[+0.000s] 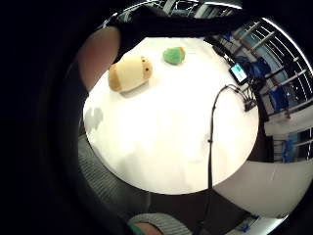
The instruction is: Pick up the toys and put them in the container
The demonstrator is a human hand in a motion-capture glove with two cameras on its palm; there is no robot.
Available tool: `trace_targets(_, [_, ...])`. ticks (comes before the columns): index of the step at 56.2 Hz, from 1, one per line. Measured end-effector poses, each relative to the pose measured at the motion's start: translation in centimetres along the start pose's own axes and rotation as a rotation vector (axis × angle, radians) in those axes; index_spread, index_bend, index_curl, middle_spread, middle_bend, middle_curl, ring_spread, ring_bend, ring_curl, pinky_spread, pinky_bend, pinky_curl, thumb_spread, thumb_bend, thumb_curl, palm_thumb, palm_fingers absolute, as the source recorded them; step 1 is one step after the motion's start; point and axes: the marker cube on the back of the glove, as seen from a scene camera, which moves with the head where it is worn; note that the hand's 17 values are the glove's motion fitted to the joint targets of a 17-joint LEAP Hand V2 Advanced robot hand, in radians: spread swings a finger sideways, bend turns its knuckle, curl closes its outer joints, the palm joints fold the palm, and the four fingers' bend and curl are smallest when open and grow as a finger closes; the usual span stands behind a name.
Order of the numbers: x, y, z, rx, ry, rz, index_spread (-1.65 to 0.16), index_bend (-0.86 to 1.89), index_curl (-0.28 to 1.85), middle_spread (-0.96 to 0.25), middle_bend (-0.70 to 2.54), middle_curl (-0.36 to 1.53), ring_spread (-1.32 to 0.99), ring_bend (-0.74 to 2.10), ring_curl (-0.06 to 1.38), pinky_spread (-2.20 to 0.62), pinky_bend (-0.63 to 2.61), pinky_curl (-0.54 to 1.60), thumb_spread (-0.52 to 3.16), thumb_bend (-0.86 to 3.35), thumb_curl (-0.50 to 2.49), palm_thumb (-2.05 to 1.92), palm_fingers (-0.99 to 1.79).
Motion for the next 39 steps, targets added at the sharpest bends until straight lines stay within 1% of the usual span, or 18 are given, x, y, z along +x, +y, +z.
trace_targets(3, [0.9,-0.7,-1.7,0.019,-0.014,0.025,-0.20,0.17,0.06,-0.12,0.17,0.05,-0.10,0.29,0.05,0.01,0.45,0.12,0.71,0.03,0.01,0.03,0.20])
trace_targets(6, [1.1,-1.0,-1.9,0.021,-0.010,0.037,-0.25,0.16,0.08,-0.14,0.17,0.07,-0.13,0.32,0.08,0.01,0.48,0.15,0.90,0.04,0.03,0.02,0.18])
trace_targets(14, [1.2,-1.7,-1.7,0.006,0.005,0.050,-0.31,0.17,0.13,-0.17,0.18,0.12,-0.17,0.37,0.11,0.01,0.54,0.20,1.22,0.03,0.07,0.01,0.16])
trace_targets(25, [1.7,-2.6,-1.4,-0.022,0.010,0.064,-0.34,0.17,0.18,-0.18,0.19,0.18,-0.21,0.45,0.15,0.01,0.57,0.24,1.40,0.02,0.12,-0.01,0.14])
trace_targets(39, [2.2,-5.6,-1.3,-0.052,0.031,0.052,-0.35,0.17,0.22,-0.19,0.19,0.23,-0.23,0.52,0.19,0.01,0.62,0.28,1.48,0.00,0.17,-0.01,0.12])
